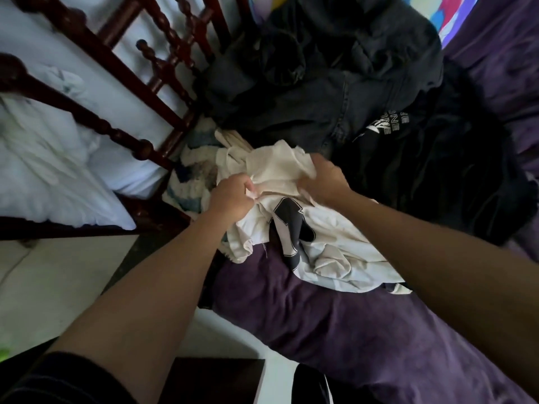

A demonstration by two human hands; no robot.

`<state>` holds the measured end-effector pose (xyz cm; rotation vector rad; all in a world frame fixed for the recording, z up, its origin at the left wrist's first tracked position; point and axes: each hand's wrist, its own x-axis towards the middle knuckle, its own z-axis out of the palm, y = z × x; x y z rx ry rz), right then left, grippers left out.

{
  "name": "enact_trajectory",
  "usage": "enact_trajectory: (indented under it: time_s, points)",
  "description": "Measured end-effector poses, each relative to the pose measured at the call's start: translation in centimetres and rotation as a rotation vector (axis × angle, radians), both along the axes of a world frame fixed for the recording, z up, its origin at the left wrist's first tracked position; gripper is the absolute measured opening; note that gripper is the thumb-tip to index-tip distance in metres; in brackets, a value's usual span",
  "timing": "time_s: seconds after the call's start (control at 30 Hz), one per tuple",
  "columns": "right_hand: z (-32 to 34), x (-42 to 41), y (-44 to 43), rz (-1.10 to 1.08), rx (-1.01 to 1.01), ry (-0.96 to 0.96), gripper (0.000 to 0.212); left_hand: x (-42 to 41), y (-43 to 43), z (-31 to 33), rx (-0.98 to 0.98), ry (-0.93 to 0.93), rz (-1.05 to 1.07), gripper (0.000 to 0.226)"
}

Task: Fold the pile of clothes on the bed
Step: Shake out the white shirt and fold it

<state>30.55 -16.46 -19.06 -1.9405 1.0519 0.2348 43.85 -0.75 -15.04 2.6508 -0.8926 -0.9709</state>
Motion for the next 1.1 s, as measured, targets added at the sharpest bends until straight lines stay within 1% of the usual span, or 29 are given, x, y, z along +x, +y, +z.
enact_trajectory:
  time_s: [0.07,0.1,0.13,0.2,0.23,0.27,0.3,0.33,0.37,0.4,0.43,0.47,0.5,0.53,0.57,0.6,0.63,0.67,0.73,0.77,0.8,0.83,0.9,0.93,1.0,1.1]
  points:
    - [-0.2,-3.5,0.7,-0.052,-0.024,-0.001,0.043,-0.6,0.5,0.5,0.037,-0.008,-0.044,0.045]
    - [-0.3,-5.7,0.8,-0.052,-0.048,0.049,0.042,-1.1,0.9,0.7,0.08,-0.03,-0.096,0.048]
    - [-0.4,-8.1,0.8,-0.025,-0.062,0.138,0.044,-1.7,1.3,0.9,0.11,-0.054,-0.151,0.041]
    - [-0.2,-11.9,0.6,0.061,-0.049,0.344,0.058,-2.9,2.4,1.4,0.158,-0.122,-0.26,0.01]
    - [0.1,-12.9,0.6,0.1,-0.061,0.411,0.067,-3.5,3.0,1.7,0.18,-0.179,-0.307,0.01]
    - [0.4,-13.2,0.7,0.141,-0.139,0.425,0.077,-4.1,3.8,1.9,0.201,-0.229,-0.352,0.009]
    - [0.9,-12.7,0.9,0.191,-0.263,0.386,0.086,-4.5,4.5,1.9,0.216,-0.279,-0.386,0.007]
    - [1.4,-11.6,1.2,0.242,-0.388,0.292,0.093,-5.0,5.3,2.0,0.225,-0.32,-0.417,0.011]
    - [2.0,-10.1,1.6,0.287,-0.478,0.167,0.097,-5.4,6.2,2.1,0.236,-0.347,-0.443,0.015]
    - [2.4,-8.3,2.1,0.323,-0.506,0.054,0.099,-5.5,7.1,2.3,0.221,-0.363,-0.456,0.016]
    - [2.8,-6.4,2.8,0.349,-0.475,-0.016,0.101,-5.7,8.0,2.5,0.2,-0.358,-0.46,0.016]
    - [2.9,-4.6,3.6,0.354,-0.39,-0.037,0.103,-5.8,8.8,2.6,0.174,-0.326,-0.451,0.016]
    - [2.8,-3.1,4.4,0.334,-0.26,-0.004,0.105,-5.8,9.5,2.7,0.135,-0.247,-0.396,0.016]
    - [2.5,-2.0,5.0,0.291,-0.124,0.058,0.105,-5.8,10.0,2.8,0.091,-0.135,-0.297,0.018]
    - [2.0,-1.4,5.6,0.237,-0.034,0.124,0.1,-5.8,10.3,2.7,0.072,-0.039,-0.179,0.021]
    - [1.6,-1.4,6.2,0.199,-0.023,0.169,0.088,-5.6,10.4,2.3,0.057,-0.026,-0.092,0.025]
    - [1.3,-2.0,6.9,0.182,-0.081,0.177,0.071,-5.2,10.2,1.9,0.055,-0.092,-0.058,0.03]
    - [1.0,-3.2,7.6,0.183,-0.157,0.151,0.056,-4.7,9.7,1.4,0.056,-0.197,-0.057,0.037]
    - [0.6,-6.6,9.4,0.223,-0.231,0.05,0.039,-3.6,8.1,0.2,0.048,-0.384,-0.117,0.057]
    - [0.5,-8.4,10.1,0.236,-0.227,0.01,0.034,-3.1,7.1,-0.4,0.062,-0.421,-0.181,0.066]
    - [0.5,-10.3,10.6,0.245,-0.215,-0.005,0.031,-2.8,6.1,-1.0,0.108,-0.425,-0.248,0.07]
    - [0.4,-12.1,10.8,0.252,-0.208,0.002,0.028,-2.8,5.3,-1.7,0.173,-0.413,-0.297,0.067]
    - [0.5,-14.8,10.3,0.244,-0.204,0.028,0.021,-3.1,4.3,-2.7,0.268,-0.39,-0.289,0.05]
    - [0.7,-15.8,9.8,0.206,-0.206,0.027,0.019,-3.2,4.1,-2.8,0.263,-0.391,-0.248,0.042]
    - [1.4,-16.9,8.5,0.108,-0.249,0.011,0.018,-3.3,4.4,-2.4,0.223,-0.418,-0.193,0.034]
    - [3.7,-16.8,6.4,-0.001,-0.289,-0.003,0.021,-3.6,5.7,0.2,0.22,-0.5,-0.253,0.023]
